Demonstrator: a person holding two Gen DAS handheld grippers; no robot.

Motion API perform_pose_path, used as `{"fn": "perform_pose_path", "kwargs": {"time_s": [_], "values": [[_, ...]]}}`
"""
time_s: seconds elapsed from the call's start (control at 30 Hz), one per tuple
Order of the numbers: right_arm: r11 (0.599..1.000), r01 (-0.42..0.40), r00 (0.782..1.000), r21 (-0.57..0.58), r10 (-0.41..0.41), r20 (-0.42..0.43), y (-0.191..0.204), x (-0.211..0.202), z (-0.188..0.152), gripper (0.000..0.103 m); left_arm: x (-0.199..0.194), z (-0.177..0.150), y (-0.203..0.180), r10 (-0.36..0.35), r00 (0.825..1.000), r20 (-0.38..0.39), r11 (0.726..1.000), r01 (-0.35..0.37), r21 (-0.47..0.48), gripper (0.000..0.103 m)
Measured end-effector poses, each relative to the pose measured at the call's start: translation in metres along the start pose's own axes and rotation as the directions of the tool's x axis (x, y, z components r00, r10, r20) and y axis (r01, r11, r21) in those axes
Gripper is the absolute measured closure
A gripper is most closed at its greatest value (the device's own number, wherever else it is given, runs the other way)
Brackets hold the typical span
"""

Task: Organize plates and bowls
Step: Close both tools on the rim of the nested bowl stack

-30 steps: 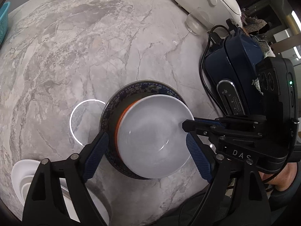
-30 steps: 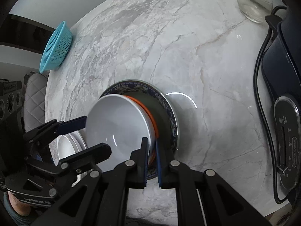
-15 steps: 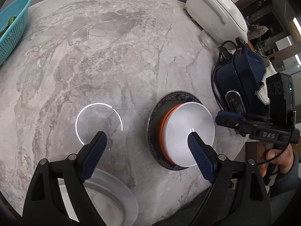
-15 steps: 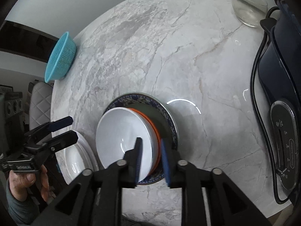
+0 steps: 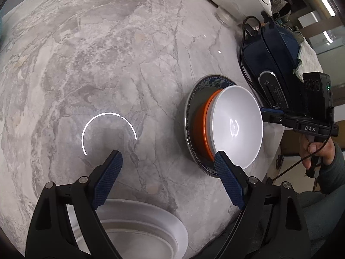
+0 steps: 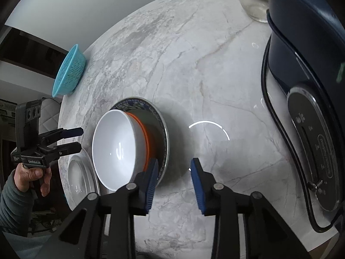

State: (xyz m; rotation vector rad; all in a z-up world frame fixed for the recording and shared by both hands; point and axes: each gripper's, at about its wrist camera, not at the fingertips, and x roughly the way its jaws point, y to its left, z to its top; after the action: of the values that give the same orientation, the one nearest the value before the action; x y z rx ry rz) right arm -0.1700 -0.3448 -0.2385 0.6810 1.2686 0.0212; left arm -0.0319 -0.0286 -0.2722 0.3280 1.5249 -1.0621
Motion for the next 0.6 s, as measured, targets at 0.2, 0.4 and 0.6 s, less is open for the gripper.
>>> {"fn": "perform_pose_path", "kwargs": {"time_s": [0.2, 0.4, 0.6], "values": [[0.998, -0.045, 0.999, 0.052, 0.046, -0.015, -0.012, 0.015, -0.003, 0.077, 0.013, 0.001, -0.004, 0.006, 1.0, -0.018, 1.0, -0.005, 0.024, 0.021], [0.994, -0.084, 0.996, 0.068, 0.085, -0.017, -0.015, 0.02, -0.001, 0.078, 0.023, 0.007, 0.0, 0.009, 0.999, -0.031, 1.0, -0.009, 0.019, 0.041], [0.993, -0.099, 0.995, 0.065, 0.101, -0.023, -0.015, 0.024, 0.0, 0.08, 0.033, 0.012, -0.003, -0.011, 0.999, -0.049, 1.0, 0.012, 0.028, 0.045]]}}
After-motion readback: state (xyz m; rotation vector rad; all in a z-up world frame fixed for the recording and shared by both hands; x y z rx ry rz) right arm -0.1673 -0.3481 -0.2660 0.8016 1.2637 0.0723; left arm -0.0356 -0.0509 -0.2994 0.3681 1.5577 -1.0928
